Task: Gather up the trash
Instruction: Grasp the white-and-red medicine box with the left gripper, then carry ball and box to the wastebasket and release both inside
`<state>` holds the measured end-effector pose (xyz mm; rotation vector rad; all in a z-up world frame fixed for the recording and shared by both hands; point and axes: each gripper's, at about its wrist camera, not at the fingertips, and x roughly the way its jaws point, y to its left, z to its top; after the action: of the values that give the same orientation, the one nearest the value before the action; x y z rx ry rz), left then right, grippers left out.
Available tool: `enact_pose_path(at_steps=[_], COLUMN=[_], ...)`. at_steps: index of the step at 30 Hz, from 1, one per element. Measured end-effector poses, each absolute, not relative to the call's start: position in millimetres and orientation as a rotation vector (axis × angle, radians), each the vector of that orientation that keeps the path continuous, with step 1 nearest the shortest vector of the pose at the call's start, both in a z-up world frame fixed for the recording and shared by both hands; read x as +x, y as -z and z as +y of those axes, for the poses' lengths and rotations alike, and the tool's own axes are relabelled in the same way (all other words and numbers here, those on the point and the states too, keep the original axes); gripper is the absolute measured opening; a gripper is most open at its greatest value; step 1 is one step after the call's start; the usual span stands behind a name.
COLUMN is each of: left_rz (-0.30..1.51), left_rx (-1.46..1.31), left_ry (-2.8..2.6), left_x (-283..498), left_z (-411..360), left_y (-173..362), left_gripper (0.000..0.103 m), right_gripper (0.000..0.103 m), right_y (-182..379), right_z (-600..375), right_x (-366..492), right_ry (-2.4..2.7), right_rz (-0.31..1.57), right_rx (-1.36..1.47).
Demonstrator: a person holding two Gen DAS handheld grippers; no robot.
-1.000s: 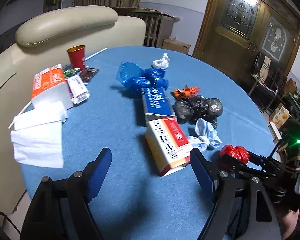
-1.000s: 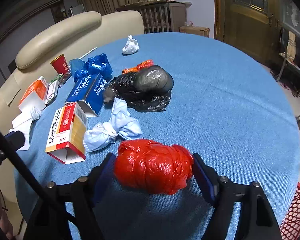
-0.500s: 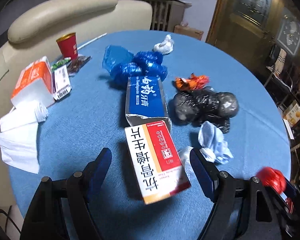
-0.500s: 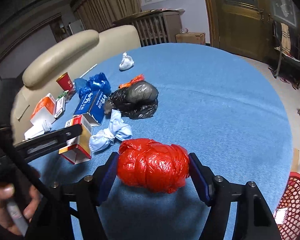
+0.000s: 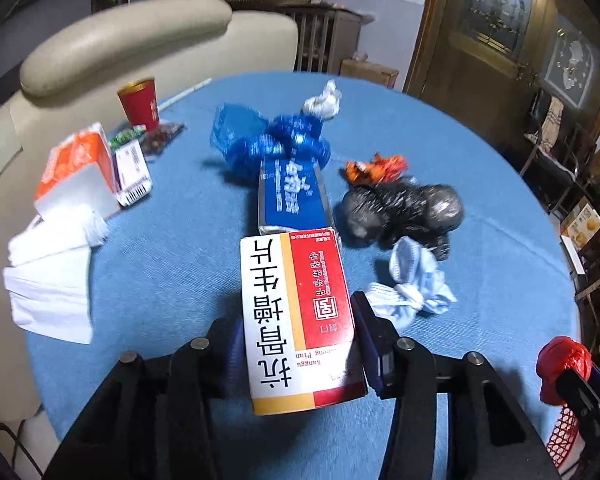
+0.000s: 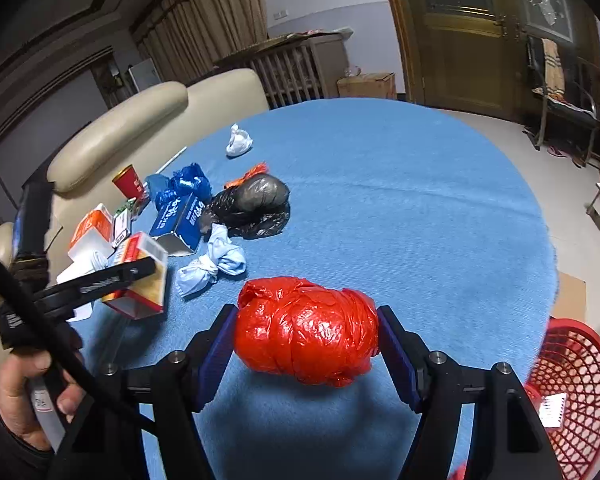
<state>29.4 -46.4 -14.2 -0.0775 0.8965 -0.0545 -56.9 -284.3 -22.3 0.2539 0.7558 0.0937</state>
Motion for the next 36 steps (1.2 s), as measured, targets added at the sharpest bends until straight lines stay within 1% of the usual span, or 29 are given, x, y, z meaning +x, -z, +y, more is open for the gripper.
enact_pose_path(at_steps=[6, 12, 16, 24, 29, 36], left_rz=[0.817, 0.767, 0.752, 0.736, 0.746, 0.775], left_rx=[-0.061, 0.015, 0.075, 0.186, 0.223, 0.255], left_ry=[0.155, 0.401, 0.585, 0.824, 0.884, 0.921], left_x=[0, -33, -56, -94, -108, -113], left_z=[-65, -131, -186, -274, -308, -336], left_y=[-22, -48, -57, -59, -58, -48], left_gripper=[0.050, 0.050, 0.050, 0.050, 0.050, 0.050], right_gripper=[0.072, 0.072, 0.072, 0.072, 0.072, 0.072], right_y=[6, -2, 7, 22, 25, 31], right_z=[-310, -355, -399, -468, -490, -504], right_x=[-88, -132, -164, -210, -225, -234], right_ry=[-0.038, 0.085, 0.203, 0.358, 0.391, 0.401], right_rz=[0.709, 0.669, 0.681, 0.707, 0.706, 0.706], right_rx=[0.284, 0.324, 0.342, 0.390, 0.414, 0.446])
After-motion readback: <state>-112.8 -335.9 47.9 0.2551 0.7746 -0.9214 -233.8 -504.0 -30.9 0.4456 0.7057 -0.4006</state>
